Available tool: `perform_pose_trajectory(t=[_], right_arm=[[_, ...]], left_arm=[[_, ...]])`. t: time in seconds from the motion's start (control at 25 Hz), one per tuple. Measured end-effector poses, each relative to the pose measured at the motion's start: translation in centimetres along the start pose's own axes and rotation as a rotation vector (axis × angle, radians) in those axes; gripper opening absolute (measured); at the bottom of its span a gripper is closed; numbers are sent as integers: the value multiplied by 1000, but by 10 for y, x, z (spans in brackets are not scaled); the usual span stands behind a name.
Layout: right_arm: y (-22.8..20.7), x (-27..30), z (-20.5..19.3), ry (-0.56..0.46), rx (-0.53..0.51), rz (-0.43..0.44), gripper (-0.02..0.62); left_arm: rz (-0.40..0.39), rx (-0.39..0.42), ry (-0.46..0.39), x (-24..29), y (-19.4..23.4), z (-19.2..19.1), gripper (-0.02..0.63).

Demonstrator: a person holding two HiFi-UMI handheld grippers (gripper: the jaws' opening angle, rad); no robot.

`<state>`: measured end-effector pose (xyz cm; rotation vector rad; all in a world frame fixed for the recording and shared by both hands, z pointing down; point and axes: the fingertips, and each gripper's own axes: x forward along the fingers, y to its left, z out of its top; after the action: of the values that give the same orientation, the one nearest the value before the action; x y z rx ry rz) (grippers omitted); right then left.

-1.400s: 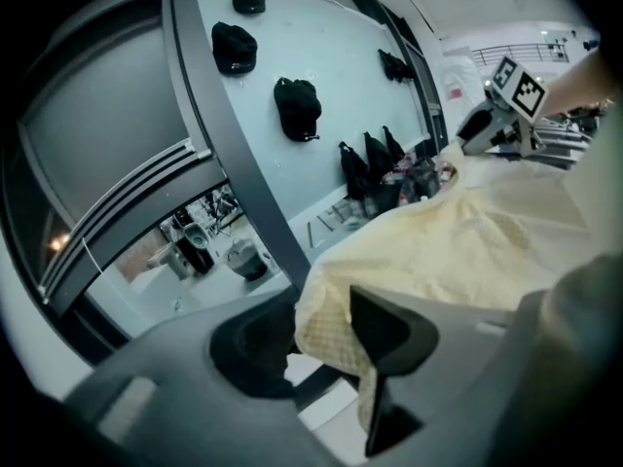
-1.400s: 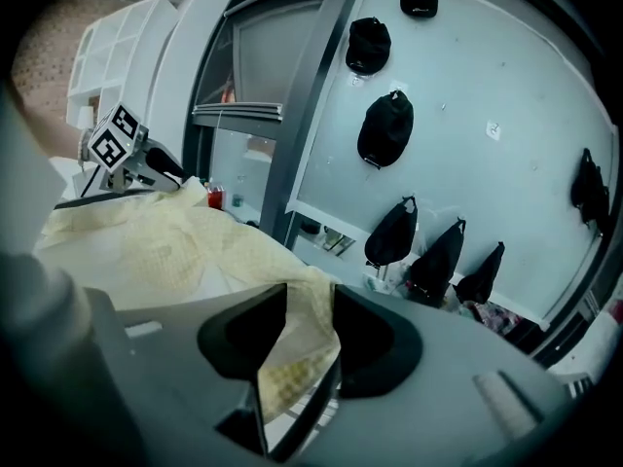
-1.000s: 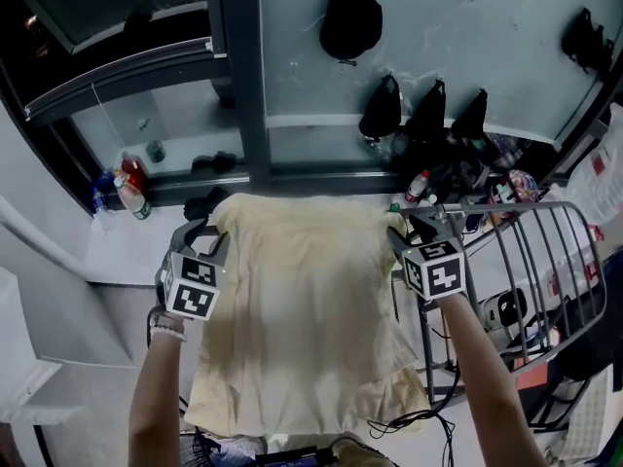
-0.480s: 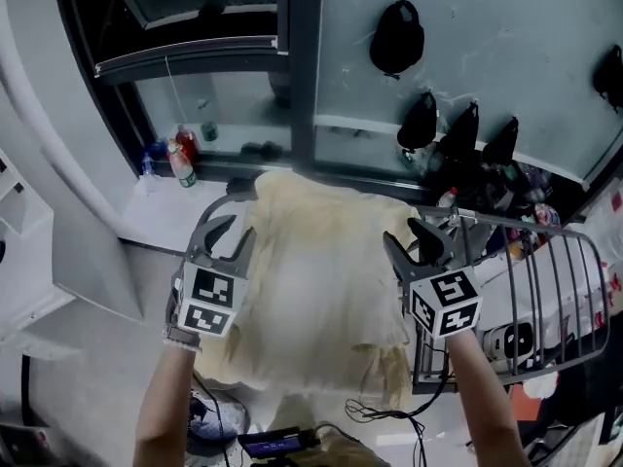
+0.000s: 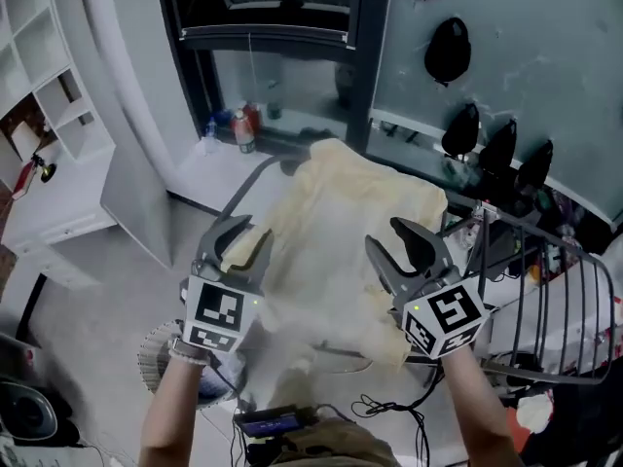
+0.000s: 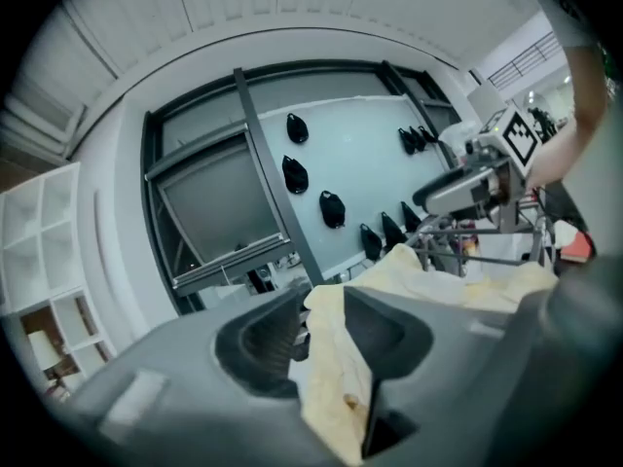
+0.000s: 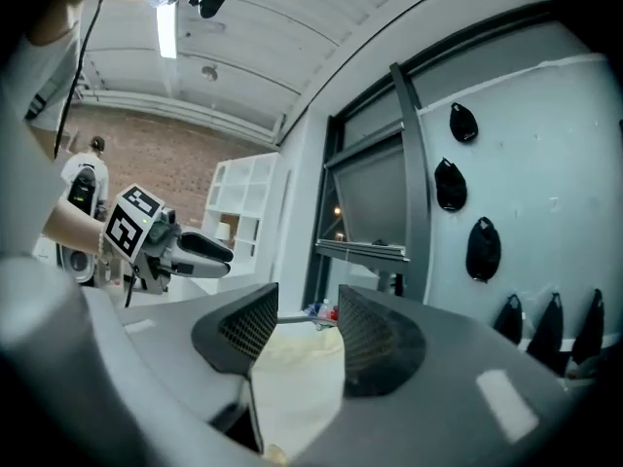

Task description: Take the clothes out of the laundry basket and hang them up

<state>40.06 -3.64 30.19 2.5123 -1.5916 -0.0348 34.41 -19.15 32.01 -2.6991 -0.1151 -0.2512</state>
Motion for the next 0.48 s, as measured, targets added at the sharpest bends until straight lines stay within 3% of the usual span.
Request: perform_pose_trajectory(t=[0.24, 0.48], right_arm=[[82, -7, 21, -58, 3, 155, 170], [172, 5, 19, -57, -16, 330, 163]], left_arm=[[100, 41, 17, -103, -1, -2, 146], [236, -37, 67, -191, 12, -33, 146]])
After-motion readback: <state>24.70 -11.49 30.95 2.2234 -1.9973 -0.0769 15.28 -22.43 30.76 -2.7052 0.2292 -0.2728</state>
